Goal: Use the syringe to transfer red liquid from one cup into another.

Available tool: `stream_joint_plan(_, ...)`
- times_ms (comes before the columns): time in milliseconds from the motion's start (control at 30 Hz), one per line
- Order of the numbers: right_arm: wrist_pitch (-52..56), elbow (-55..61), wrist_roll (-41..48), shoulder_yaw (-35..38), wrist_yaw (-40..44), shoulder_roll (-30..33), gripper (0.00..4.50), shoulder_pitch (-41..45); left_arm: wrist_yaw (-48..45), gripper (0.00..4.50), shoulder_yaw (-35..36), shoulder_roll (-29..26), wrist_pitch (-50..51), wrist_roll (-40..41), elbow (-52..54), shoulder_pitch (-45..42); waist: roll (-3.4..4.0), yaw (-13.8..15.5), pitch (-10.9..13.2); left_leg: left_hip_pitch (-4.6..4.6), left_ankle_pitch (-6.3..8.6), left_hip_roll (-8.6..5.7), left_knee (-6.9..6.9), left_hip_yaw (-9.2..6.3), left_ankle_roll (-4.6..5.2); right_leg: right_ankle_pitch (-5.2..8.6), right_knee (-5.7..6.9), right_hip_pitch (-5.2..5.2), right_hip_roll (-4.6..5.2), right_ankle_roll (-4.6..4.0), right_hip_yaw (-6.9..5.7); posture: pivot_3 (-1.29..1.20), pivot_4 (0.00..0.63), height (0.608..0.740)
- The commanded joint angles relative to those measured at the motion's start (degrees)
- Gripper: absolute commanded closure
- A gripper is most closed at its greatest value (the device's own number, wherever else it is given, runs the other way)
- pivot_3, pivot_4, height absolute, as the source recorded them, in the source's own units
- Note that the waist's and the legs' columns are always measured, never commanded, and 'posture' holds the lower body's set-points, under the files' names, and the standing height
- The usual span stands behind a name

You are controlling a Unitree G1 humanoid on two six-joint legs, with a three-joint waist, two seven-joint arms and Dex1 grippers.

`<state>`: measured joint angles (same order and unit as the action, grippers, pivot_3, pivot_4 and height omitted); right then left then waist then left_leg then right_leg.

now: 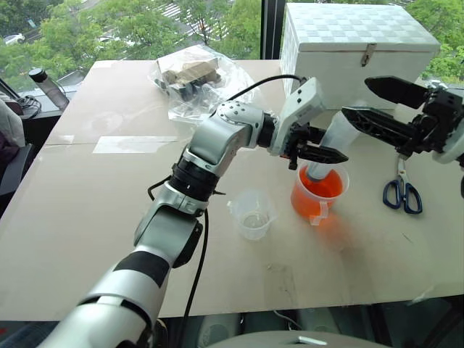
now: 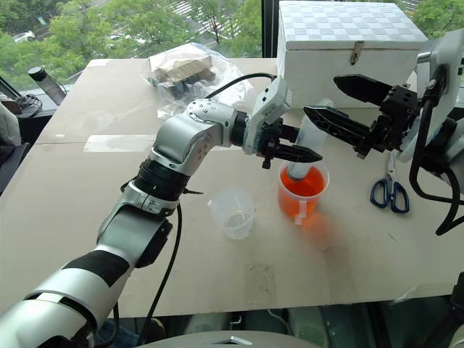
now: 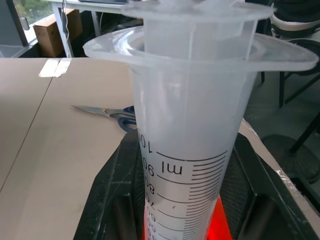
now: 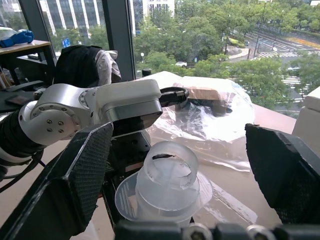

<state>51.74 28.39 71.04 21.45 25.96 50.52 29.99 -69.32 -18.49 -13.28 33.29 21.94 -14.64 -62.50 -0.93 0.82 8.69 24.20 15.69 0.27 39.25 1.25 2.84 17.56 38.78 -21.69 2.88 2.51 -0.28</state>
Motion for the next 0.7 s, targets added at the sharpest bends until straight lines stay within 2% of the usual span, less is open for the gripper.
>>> stream_joint_plan(33, -1.50, 0.43, -0.76, 0.25, 1.19, -0.52, 0.00, -1.49, -1.15, 3.15, 1.35, 0.74, -1.60, 0.93, 2.27, 0.40, 0.00, -0.02, 0.00, 0.00, 0.00, 0.00, 0.00, 0.00, 0.00, 0.00, 0.00, 0.00, 0.00, 0.00, 0.00, 0.00, 0.150, 0.740)
stream_joint_plan(67, -1.62, 0.27, -0.51, 0.26, 1.15, -0.86, 0.00, -1.52, -1.14, 3.15, 1.37, 0.79, -1.60, 0.83, 2.28, 0.49, 0.00, -0.07, 0.00, 0.00, 0.00, 0.00, 0.00, 0.01, 0.00, 0.00, 0.00, 0.00, 0.00, 0.00, 0.01, 0.00, 0.150, 0.740)
stream_joint_plan(167, -1.64, -0.16, -0.25, 0.04, 0.98, -1.59, 0.82, -1.36, -1.05, 3.15, 1.46, 0.92, -1.62, 0.63, 2.25, 0.60, 0.00, -0.11, 0.00, 0.00, 0.00, 0.00, 0.00, 0.00, 0.00, 0.00, 0.02, 0.00, -0.01, 0.00, 0.01, 0.00, 0.150, 0.740)
stream_joint_plan(333, -1.33, -0.40, 0.61, -0.29, 1.53, -2.03, 3.21, -1.57, -1.09, 3.15, 1.77, 0.89, -1.52, 0.83, 2.38, 0.52, 0.00, -0.12, 0.00, -0.01, 0.00, 0.00, 0.00, 0.00, 0.00, 0.00, 0.01, 0.00, -0.02, 0.00, 0.01, 0.00, 0.150, 0.740)
stream_joint_plan(367, -1.29, -0.37, 0.63, -0.39, 1.84, -1.94, 3.54, -1.55, -1.09, 3.15, 1.80, 0.89, -1.50, 0.87, 2.40, 0.51, 0.00, -0.12, 0.00, -0.01, 0.00, 0.00, 0.01, 0.00, 0.00, 0.00, 0.02, 0.00, -0.02, 0.00, 0.01, 0.00, 0.150, 0.740)
stream_joint_plan(700, -1.63, -1.36, 4.21, 0.97, -0.18, -2.53, 3.54, 0.10, -1.33, 3.15, 1.43, 0.76, -1.47, 0.66, 2.86, 1.22, 0.00, -0.10, 0.00, -0.01, 0.00, 0.00, 0.01, 0.00, 0.00, 0.00, 0.01, 0.00, -0.02, 0.00, 0.00, 0.00, 0.150, 0.740)
